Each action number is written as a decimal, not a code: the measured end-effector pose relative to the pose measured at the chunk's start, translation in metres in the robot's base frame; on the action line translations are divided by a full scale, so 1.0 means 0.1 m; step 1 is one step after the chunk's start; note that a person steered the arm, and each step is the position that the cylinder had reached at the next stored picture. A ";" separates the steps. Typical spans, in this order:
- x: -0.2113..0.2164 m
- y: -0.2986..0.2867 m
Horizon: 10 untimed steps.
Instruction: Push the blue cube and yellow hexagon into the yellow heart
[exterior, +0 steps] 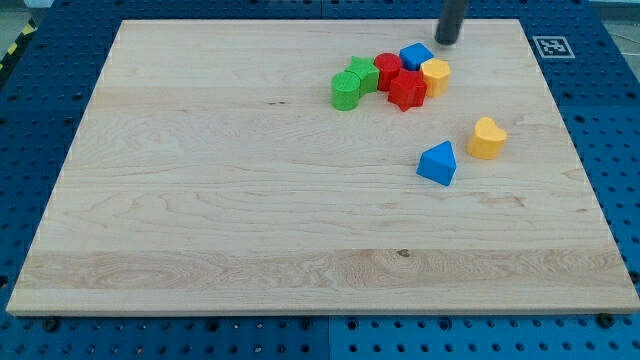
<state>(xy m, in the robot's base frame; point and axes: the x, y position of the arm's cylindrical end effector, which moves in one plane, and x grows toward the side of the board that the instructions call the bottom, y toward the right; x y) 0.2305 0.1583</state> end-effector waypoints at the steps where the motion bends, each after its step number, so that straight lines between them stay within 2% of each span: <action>1: 0.05 -0.44; 5: 0.68 -0.47; 8: 0.72 0.03; 10: 0.96 0.25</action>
<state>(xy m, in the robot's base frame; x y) 0.3261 0.1829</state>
